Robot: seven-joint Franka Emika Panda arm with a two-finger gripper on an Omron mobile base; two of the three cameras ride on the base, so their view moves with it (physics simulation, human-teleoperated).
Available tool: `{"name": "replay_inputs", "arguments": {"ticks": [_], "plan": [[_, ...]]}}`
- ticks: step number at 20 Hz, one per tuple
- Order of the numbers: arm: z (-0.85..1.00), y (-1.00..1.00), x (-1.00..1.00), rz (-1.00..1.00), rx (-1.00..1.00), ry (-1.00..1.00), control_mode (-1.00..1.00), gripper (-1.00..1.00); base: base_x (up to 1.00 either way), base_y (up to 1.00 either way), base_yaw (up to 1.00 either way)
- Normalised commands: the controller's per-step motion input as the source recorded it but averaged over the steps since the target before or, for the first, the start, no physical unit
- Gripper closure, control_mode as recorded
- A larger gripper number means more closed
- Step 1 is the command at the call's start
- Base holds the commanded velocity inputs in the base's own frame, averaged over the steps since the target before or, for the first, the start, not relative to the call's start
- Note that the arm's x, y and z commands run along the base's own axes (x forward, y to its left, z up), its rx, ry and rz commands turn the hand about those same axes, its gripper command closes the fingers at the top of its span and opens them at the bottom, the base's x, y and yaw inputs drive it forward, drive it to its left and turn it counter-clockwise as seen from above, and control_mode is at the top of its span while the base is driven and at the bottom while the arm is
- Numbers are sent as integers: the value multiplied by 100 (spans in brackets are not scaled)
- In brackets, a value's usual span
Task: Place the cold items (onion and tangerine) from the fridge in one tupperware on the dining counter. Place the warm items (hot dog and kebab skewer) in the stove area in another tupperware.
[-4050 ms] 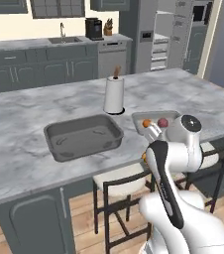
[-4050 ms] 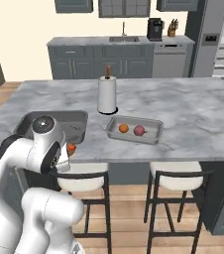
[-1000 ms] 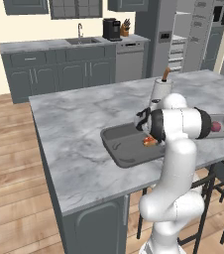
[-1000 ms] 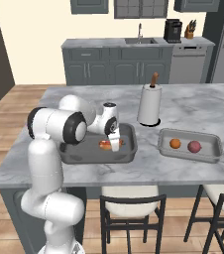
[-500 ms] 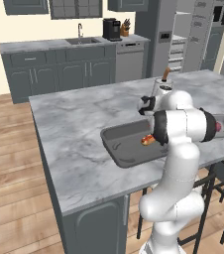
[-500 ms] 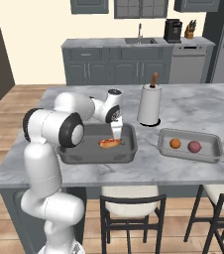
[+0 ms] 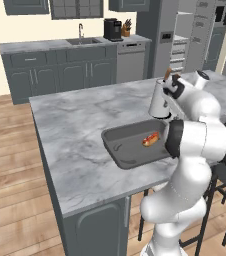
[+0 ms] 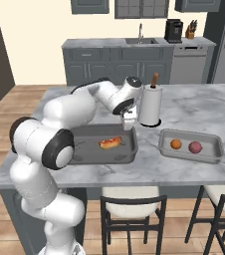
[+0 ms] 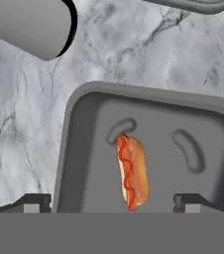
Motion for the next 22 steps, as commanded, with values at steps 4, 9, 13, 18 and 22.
{"name": "replay_inputs", "arguments": {"ticks": [4,9,13,18,22], "plan": [[74,-19,-100,7,-2,-31,-100,-100,0,0,0],[19,68,-100,3,-43,-1,-100,-100,0,0,0],[-14,89,-100,1,-38,0,-100,-100,0,0,0],[-38,76,-100,8,-12,1,-100,-100,0,0,0],[-28,49,-26,17,-15,11,-100,-100,0,0,0]]}}
